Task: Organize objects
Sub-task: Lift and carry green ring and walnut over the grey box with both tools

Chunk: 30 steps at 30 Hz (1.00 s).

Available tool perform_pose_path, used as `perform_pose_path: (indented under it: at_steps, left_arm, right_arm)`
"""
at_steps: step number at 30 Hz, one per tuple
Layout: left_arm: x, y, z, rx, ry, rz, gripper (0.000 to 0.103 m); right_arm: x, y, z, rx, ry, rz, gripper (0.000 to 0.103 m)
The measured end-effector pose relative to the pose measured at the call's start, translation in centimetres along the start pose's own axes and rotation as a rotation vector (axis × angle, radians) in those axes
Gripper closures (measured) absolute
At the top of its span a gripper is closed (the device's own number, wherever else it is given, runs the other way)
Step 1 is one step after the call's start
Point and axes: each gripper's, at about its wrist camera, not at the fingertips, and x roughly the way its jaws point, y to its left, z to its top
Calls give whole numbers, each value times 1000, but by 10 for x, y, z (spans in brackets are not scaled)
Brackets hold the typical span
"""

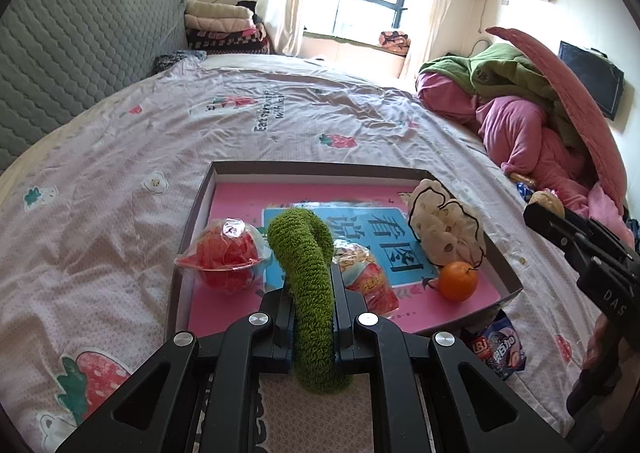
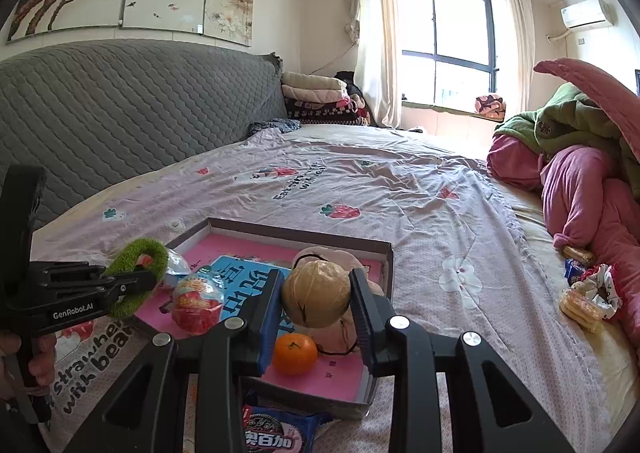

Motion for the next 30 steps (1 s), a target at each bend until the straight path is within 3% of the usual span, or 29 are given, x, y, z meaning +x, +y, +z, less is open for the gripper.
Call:
perform_pose_path:
  at_steps: [11, 30]
  left_arm:
    - [11, 2, 4, 5, -1, 12, 91]
    - [32, -2, -11, 13, 42, -2, 90]
  right_arm:
    - [9, -7, 3, 7, 15, -16, 69]
    - [42, -13, -21, -9, 183, -95, 69]
